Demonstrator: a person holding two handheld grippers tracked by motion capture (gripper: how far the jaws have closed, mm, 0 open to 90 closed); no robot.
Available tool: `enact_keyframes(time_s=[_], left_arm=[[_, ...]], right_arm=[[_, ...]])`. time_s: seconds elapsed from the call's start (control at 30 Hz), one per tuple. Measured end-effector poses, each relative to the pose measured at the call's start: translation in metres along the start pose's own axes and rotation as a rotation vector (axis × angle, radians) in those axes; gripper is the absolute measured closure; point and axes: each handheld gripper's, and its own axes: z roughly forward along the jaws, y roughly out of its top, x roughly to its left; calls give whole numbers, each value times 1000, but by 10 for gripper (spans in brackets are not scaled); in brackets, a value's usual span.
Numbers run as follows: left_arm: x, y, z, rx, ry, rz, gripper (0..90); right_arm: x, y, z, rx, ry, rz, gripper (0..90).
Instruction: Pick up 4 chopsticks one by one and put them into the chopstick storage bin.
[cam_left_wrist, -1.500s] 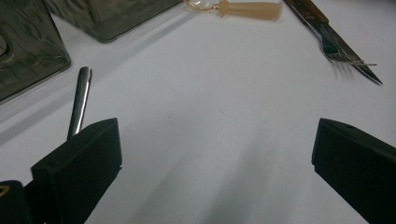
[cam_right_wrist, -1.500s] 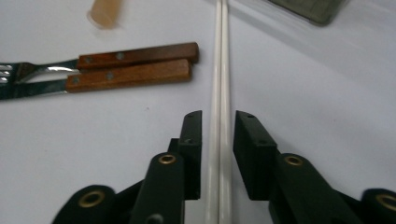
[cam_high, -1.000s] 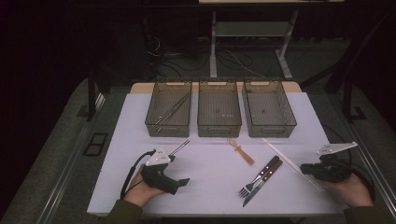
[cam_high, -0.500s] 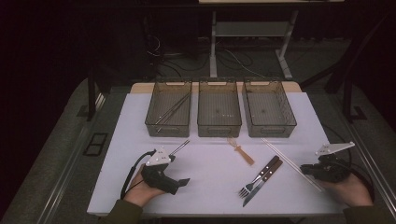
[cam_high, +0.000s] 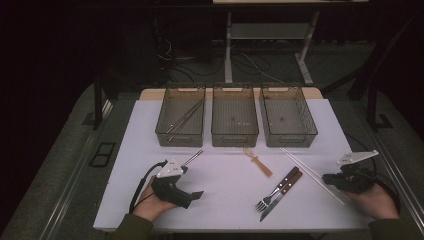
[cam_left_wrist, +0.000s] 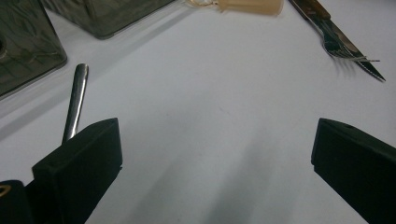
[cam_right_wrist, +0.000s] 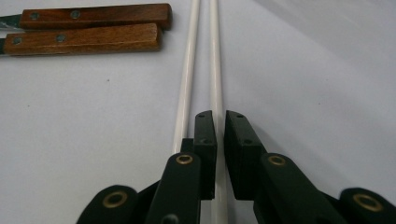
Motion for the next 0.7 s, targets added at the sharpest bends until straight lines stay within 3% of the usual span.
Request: enact_keyframes(time_s=[0.2,0.33,0.7], left_arm=[[0,0,1,2,-6,-4,6],[0,0,1,5,-7,-4,6],[0,-1,2,10,-13,-1,6]], right_arm=[[-1,0,2,-4,5,-2,820],[-6,-1,3,-20,38,0,808],[-1,0,5,-25,17,-38,830]])
